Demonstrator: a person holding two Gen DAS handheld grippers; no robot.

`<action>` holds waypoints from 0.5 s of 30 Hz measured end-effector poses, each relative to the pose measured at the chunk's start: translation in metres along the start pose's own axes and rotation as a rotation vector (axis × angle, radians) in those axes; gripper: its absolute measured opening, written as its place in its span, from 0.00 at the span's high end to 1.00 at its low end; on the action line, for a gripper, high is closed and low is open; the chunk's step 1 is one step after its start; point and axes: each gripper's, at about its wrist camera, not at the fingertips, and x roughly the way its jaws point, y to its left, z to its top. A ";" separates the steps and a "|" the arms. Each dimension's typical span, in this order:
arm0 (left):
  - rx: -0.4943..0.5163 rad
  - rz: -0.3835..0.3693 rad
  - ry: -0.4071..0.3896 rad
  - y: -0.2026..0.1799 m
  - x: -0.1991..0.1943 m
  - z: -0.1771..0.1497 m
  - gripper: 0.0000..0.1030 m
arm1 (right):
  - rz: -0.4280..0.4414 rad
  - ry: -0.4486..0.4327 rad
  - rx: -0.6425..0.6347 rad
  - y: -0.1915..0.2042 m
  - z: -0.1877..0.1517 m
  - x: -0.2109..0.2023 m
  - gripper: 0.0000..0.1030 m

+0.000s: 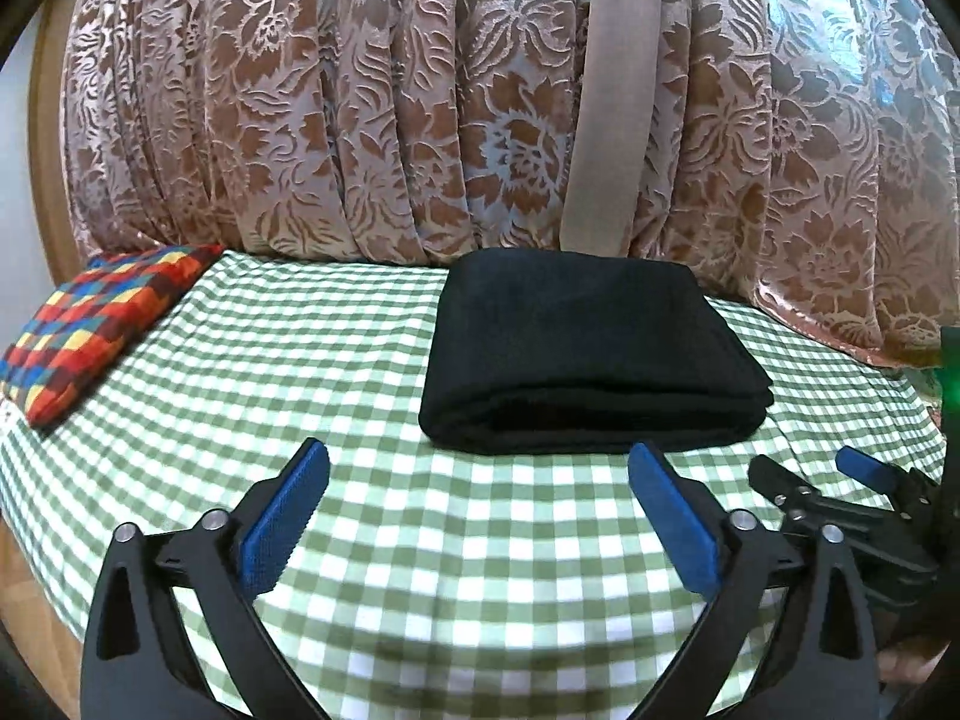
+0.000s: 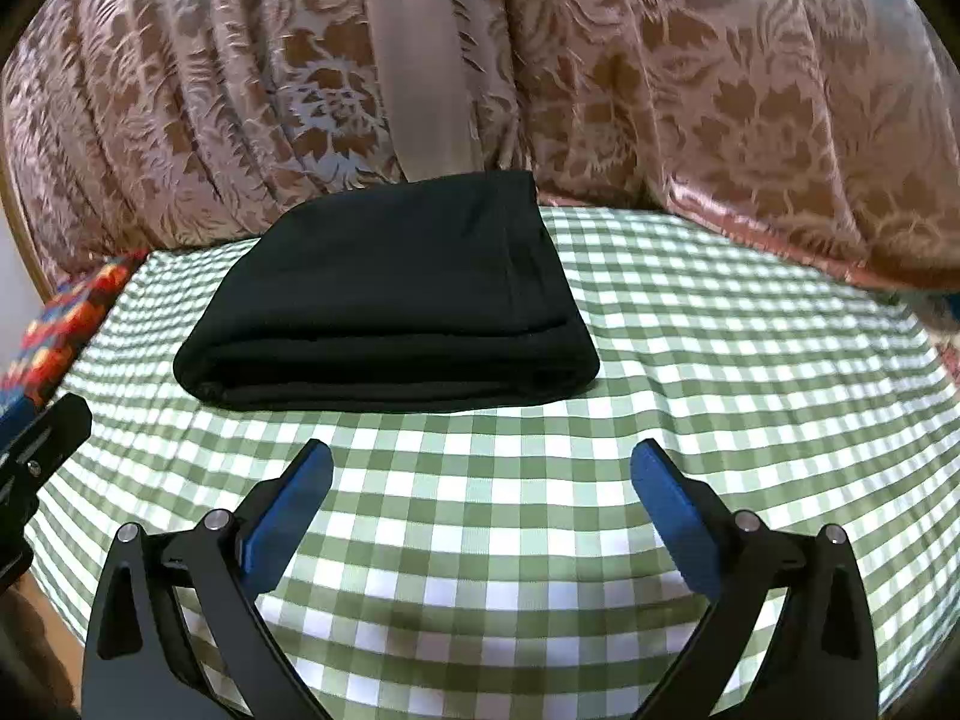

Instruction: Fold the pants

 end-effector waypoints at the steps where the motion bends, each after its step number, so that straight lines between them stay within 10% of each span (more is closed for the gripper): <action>1: -0.002 0.007 0.001 0.000 -0.002 -0.002 0.04 | 0.004 -0.004 -0.002 0.001 -0.001 -0.003 0.03; 15: -0.017 0.069 -0.010 0.009 -0.011 -0.011 0.04 | -0.004 -0.068 -0.034 0.014 -0.004 -0.024 0.02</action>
